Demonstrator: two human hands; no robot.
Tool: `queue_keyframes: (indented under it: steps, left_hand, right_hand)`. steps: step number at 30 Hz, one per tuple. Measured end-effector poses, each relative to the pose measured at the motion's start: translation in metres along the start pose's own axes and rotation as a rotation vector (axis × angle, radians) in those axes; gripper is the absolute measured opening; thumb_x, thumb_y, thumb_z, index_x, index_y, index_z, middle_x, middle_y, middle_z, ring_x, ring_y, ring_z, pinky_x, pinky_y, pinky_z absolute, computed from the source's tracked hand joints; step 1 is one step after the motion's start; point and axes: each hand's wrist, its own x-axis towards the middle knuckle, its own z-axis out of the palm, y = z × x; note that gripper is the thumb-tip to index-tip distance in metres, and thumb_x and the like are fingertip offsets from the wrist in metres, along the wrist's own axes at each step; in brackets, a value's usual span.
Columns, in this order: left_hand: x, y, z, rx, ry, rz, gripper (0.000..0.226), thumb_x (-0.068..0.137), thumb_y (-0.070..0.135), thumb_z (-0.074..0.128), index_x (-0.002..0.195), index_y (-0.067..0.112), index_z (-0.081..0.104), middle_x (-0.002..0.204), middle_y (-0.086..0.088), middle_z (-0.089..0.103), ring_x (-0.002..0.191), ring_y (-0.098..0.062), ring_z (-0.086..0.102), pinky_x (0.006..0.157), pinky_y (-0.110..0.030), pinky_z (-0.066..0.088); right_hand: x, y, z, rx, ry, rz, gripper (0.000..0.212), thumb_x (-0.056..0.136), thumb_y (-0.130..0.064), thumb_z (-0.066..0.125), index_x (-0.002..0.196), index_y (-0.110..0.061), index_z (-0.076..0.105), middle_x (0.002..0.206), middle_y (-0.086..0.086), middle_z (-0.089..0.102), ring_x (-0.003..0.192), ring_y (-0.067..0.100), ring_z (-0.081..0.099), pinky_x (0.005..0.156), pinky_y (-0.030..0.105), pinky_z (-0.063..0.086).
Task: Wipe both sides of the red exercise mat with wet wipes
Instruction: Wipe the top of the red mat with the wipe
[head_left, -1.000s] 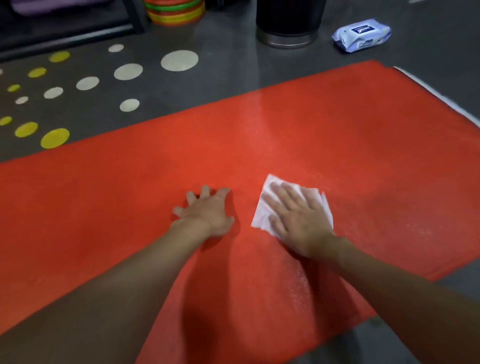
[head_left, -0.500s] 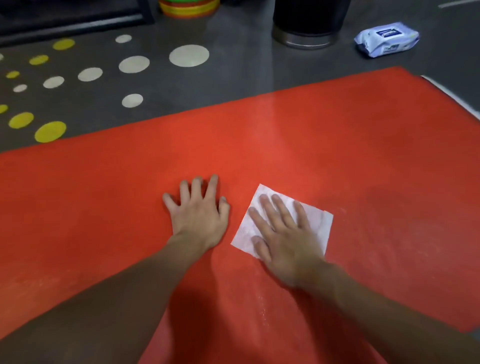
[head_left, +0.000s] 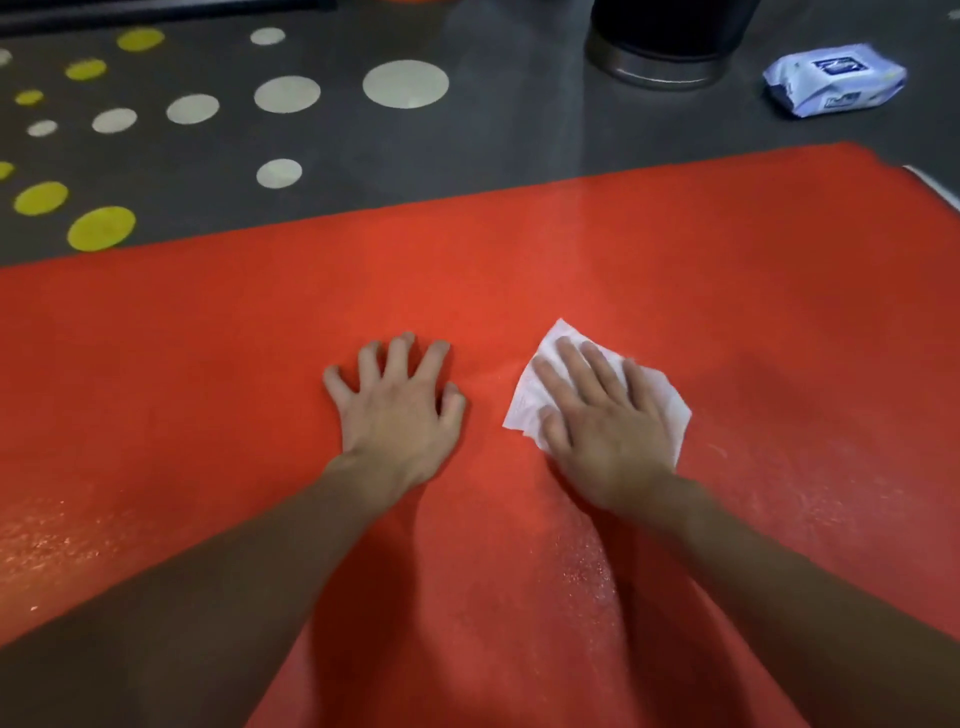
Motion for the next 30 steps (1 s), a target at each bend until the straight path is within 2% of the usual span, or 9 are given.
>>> queue_keyframes:
  steps: [2, 6, 11, 16, 21, 23, 26, 27, 30]
  left_hand:
    - [0.023, -0.007, -0.003, -0.043, 0.013, -0.027, 0.056, 0.090, 0.051, 0.029, 0.145, 0.040, 0.033, 0.154, -0.003, 0.031, 0.139, -0.029, 0.025, 0.109, -0.068, 0.018]
    - [0.051, -0.014, 0.006, -0.059, -0.069, -0.104, 0.062, 0.096, 0.047, 0.024, 0.156, 0.036, 0.010, 0.165, 0.002, -0.002, 0.151, -0.031, -0.006, 0.109, -0.074, -0.001]
    - [0.050, -0.012, 0.007, -0.033, -0.063, -0.103, 0.063, 0.095, 0.047, 0.021, 0.156, 0.035, 0.008, 0.166, 0.002, -0.003, 0.151, -0.032, -0.008, 0.108, -0.075, -0.002]
    - [0.050, -0.012, 0.007, -0.008, -0.083, -0.093, 0.065, 0.093, 0.048, 0.018, 0.156, 0.034, 0.007, 0.166, 0.002, -0.003, 0.150, -0.033, -0.008, 0.108, -0.076, -0.002]
    - [0.053, -0.012, 0.008, -0.004, -0.096, -0.095, 0.064, 0.094, 0.048, 0.017, 0.156, 0.034, 0.004, 0.165, 0.001, -0.005, 0.150, -0.033, -0.010, 0.108, -0.076, -0.002]
    - [0.053, -0.012, 0.008, 0.001, -0.089, -0.098, 0.066, 0.092, 0.048, 0.016, 0.156, 0.034, 0.007, 0.166, 0.000, -0.003, 0.150, -0.033, -0.008, 0.108, -0.076, -0.002]
    - [0.053, -0.012, 0.007, 0.012, -0.105, -0.100, 0.067, 0.091, 0.048, 0.015, 0.156, 0.034, 0.007, 0.166, 0.000, -0.003, 0.150, -0.034, -0.007, 0.108, -0.076, -0.002]
    - [0.053, -0.012, 0.008, 0.016, -0.110, -0.100, 0.067, 0.091, 0.049, 0.014, 0.156, 0.034, 0.006, 0.166, 0.000, -0.003, 0.150, -0.034, -0.008, 0.108, -0.076, -0.002]
    - [0.054, -0.012, 0.007, 0.013, -0.104, -0.092, 0.066, 0.092, 0.048, 0.016, 0.156, 0.034, 0.007, 0.166, -0.001, -0.003, 0.150, -0.034, -0.008, 0.108, -0.076, -0.002]
  right_hand:
    - [-0.002, -0.023, 0.008, 0.011, 0.003, 0.060, 0.067, 0.094, -0.046, 0.010, 0.158, -0.026, 0.015, 0.166, 0.003, 0.004, 0.153, 0.022, -0.001, 0.120, 0.054, 0.001]
    - [0.004, -0.007, 0.003, -0.025, -0.031, -0.218, 0.059, 0.098, -0.048, 0.023, 0.154, -0.032, 0.029, 0.165, 0.001, 0.015, 0.152, 0.021, 0.010, 0.120, 0.050, 0.004]
    - [0.034, -0.012, -0.002, 0.007, 0.007, 0.088, 0.064, 0.096, -0.045, 0.010, 0.158, -0.029, 0.004, 0.166, 0.000, -0.006, 0.152, 0.019, -0.010, 0.121, 0.050, -0.007]
    - [0.035, -0.002, -0.002, -0.030, -0.043, -0.299, 0.060, 0.098, -0.049, 0.026, 0.155, -0.030, 0.028, 0.165, 0.002, 0.015, 0.152, 0.021, 0.010, 0.121, 0.051, 0.007]
    - [0.071, -0.002, -0.003, 0.016, 0.043, 0.120, 0.066, 0.095, -0.044, 0.012, 0.158, -0.024, 0.014, 0.166, 0.005, 0.005, 0.153, 0.024, 0.001, 0.120, 0.050, -0.004]
    - [0.057, -0.028, 0.002, 0.005, 0.036, -0.019, 0.066, 0.096, -0.044, 0.020, 0.157, -0.018, 0.021, 0.165, 0.010, 0.010, 0.152, 0.029, 0.007, 0.120, 0.056, 0.005]
    - [0.064, -0.004, -0.003, -0.040, -0.025, -0.318, 0.060, 0.097, -0.047, 0.027, 0.154, -0.027, 0.032, 0.164, 0.004, 0.020, 0.151, 0.024, 0.016, 0.120, 0.052, 0.011]
    - [0.077, 0.010, -0.006, -0.050, -0.014, -0.297, 0.060, 0.097, -0.047, 0.026, 0.154, -0.029, 0.032, 0.164, 0.003, 0.020, 0.151, 0.023, 0.017, 0.120, 0.050, 0.010]
    - [0.105, 0.014, -0.009, 0.003, 0.025, 0.064, 0.064, 0.095, -0.045, 0.013, 0.157, -0.029, 0.014, 0.166, 0.001, 0.004, 0.153, 0.020, 0.000, 0.121, 0.049, -0.002]
